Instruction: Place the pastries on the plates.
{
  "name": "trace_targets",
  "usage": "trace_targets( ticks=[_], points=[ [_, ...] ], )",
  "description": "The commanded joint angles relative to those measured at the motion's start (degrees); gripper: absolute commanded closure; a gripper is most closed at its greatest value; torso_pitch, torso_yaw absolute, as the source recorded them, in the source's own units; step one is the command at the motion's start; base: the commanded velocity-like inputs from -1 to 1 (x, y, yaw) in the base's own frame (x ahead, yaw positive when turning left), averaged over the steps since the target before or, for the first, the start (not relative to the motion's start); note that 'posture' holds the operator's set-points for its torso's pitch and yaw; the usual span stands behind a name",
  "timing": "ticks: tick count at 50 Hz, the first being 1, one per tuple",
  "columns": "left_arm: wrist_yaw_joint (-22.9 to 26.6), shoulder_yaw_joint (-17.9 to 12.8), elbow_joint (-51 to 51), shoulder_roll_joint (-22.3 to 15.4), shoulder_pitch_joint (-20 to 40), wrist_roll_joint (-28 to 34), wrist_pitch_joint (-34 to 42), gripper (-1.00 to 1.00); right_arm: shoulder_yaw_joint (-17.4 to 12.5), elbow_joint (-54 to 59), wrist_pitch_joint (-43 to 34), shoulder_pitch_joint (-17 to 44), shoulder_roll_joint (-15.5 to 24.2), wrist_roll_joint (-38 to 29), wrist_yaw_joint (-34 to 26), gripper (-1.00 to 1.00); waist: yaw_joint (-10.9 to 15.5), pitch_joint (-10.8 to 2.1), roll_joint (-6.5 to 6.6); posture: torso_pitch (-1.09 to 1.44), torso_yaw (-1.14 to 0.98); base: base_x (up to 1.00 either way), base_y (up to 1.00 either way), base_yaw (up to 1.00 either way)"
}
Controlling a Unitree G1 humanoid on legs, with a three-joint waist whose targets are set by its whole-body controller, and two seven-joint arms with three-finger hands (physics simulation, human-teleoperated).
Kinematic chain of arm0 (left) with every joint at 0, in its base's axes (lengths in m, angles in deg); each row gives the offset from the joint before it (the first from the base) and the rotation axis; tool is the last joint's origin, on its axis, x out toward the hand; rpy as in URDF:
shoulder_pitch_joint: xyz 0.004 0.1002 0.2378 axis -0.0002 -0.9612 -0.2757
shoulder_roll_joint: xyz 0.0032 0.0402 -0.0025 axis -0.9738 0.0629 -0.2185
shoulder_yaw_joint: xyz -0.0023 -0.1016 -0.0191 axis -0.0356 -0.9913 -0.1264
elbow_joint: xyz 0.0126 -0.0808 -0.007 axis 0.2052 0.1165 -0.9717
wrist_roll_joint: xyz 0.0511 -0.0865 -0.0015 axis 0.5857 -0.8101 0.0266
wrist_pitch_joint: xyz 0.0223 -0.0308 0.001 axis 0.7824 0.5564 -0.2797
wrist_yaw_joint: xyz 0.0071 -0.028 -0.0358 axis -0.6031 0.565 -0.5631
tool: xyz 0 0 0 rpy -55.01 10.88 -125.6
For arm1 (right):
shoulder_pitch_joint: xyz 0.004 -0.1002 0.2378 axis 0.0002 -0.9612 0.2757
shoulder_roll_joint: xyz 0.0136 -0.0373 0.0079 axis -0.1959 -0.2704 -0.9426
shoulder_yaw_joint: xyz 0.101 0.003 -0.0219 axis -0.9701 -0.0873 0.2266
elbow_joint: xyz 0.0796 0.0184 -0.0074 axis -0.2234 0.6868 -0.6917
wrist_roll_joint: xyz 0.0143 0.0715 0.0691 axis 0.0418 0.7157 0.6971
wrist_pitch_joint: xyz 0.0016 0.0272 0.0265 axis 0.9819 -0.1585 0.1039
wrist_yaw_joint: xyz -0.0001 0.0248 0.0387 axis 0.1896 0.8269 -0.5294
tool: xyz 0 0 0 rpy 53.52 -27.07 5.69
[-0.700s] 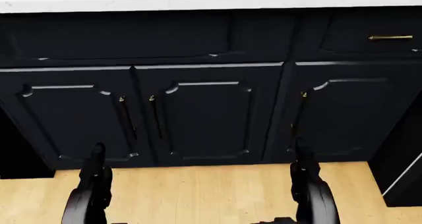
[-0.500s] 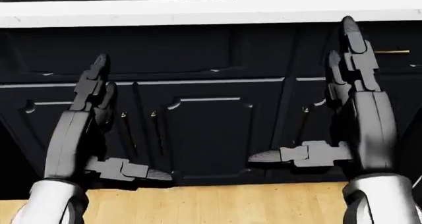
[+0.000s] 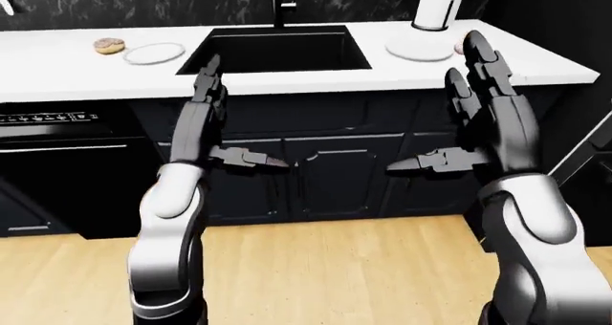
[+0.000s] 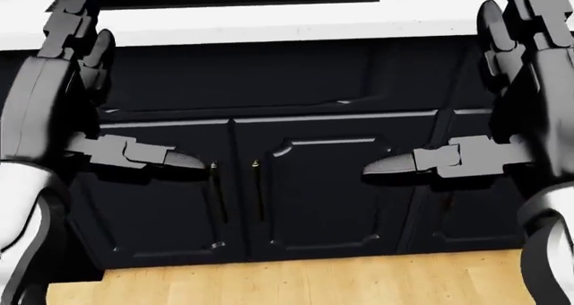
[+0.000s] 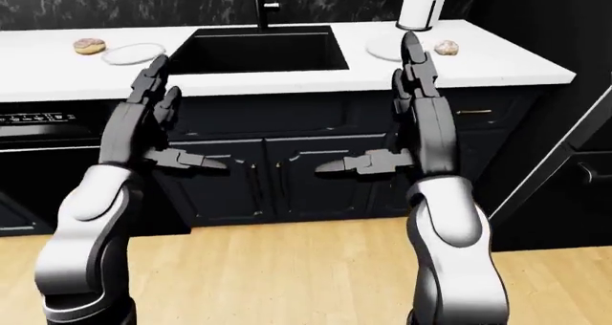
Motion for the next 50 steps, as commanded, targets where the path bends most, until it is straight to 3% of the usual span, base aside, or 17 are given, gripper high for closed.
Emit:
trace_targets(
  ticks=[1,5,8,10,21,23,24,26,28,31,32,33,34,36,48,49,50],
  points=[
    [-1.71,-1.78,-3.29,-0.89,2.20,-0.69,-1.30,-1.00,0.37,-1.52,1.98,1.66,0.19,0.11,0.12,-1.00,0.30,-1.02,-0.11,0.00,0.00,0.23,0.56,0.00],
    [-2.74,-2.97,-4.88,-2.09,2.32,-2.03,0.03,-1.00,0.52,-0.39,3.51,1.17,0.06,-0.27,0.37,-1.00,-0.43,-0.09,3.51,0.00,0.00,0.23,0.57,0.00],
    [-3.33,-3.95,-5.28,-3.17,1.80,-2.97,-0.12,-1.00,0.62,-1.11,2.65,1.70,0.04,-0.17,0.36,-1.00,-0.59,-2.34,8.93,0.00,0.00,0.23,0.57,0.00],
    [-4.59,-5.08,-5.33,-3.48,1.68,-3.75,-0.10,-1.00,0.44,-0.57,3.53,1.44,-0.02,-0.29,0.55,-1.00,-0.01,-0.01,7.92,0.00,0.00,0.23,0.57,0.00],
    [-6.14,-6.27,-7.25,-6.02,1.30,-6.07,1.43,-1.00,-0.60,-1.79,0.42,4.49,1.48,1.10,0.59,-1.00,1.34,0.01,0.88,0.00,0.00,0.23,0.57,0.00],
    [-6.10,-6.19,-7.26,-6.25,1.47,-6.00,1.55,-1.00,-0.93,-1.56,-0.09,5.41,1.97,1.41,0.54,-1.00,0.67,0.00,1.51,0.00,0.00,0.24,0.57,0.00],
    [-6.00,-6.11,-7.02,-6.45,1.67,-5.85,1.54,-1.00,-1.09,-1.14,-0.11,5.97,2.39,1.52,0.49,-1.00,1.01,0.14,0.52,0.00,0.00,0.24,0.58,0.00],
    [-5.66,-6.57,-7.24,-7.06,2.80,-6.00,2.70,-1.00,-1.50,-1.03,-0.98,7.24,2.99,2.07,0.57,-1.00,0.62,-1.02,0.31,0.00,0.00,0.23,0.57,0.00],
    [-5.26,-6.67,-7.32,-7.91,3.62,-5.84,3.33,-1.00,-1.75,-0.82,-1.58,8.35,3.76,2.45,0.54,-1.00,0.37,-0.72,0.85,0.00,0.00,0.23,0.57,0.00],
    [-4.82,-7.23,-6.02,-8.90,5.20,-6.00,3.50,-1.00,-2.07,0.84,-1.78,10.51,4.93,2.92,0.54,-1.00,-0.30,0.14,3.65,0.00,0.00,0.23,0.58,0.00],
    [-4.85,-7.47,-5.31,-8.90,5.89,-6.34,3.30,-1.00,-1.98,1.00,-1.95,10.99,5.12,3.03,0.65,-1.00,-0.34,-0.26,5.26,0.00,0.00,0.23,0.58,0.00],
    [-4.79,-7.25,-4.34,-9.37,6.05,-6.00,2.58,-1.00,-1.81,1.43,-1.74,11.27,5.42,2.98,0.60,-1.00,-0.28,-1.39,8.31,0.00,0.00,0.23,0.57,0.00],
    [-4.73,-7.57,-4.03,-9.45,6.46,-6.30,2.68,-1.00,-1.98,1.63,-1.80,11.57,5.50,3.14,0.60,-1.00,0.04,-2.36,8.85,0.00,0.00,0.23,0.57,0.00],
    [-4.84,-7.45,-3.53,-9.81,6.71,-6.22,2.42,-1.00,-1.89,1.56,-1.79,11.53,5.57,3.21,0.76,-1.00,0.46,0.09,7.85,0.00,0.00,0.23,0.57,0.00],
    [-5.10,-8.01,-4.54,-10.40,6.83,-6.32,3.15,-1.00,-1.71,0.35,-1.97,10.61,4.99,3.44,1.14,-1.00,1.54,-0.07,0.44,0.00,0.00,0.23,0.57,0.00],
    [-5.14,-7.95,-4.37,-10.44,6.78,-6.25,3.01,-1.00,-1.62,0.42,-1.87,10.57,5.02,3.38,1.20,-1.00,0.78,-0.09,2.00,0.00,0.00,0.23,0.57,0.00],
    [-5.21,-7.97,-4.36,-10.35,6.76,-6.30,3.00,-1.00,-1.55,0.46,-1.85,10.63,5.01,3.37,1.22,-1.00,1.26,0.13,0.60,0.00,0.00,0.23,0.57,0.00]
  ],
)
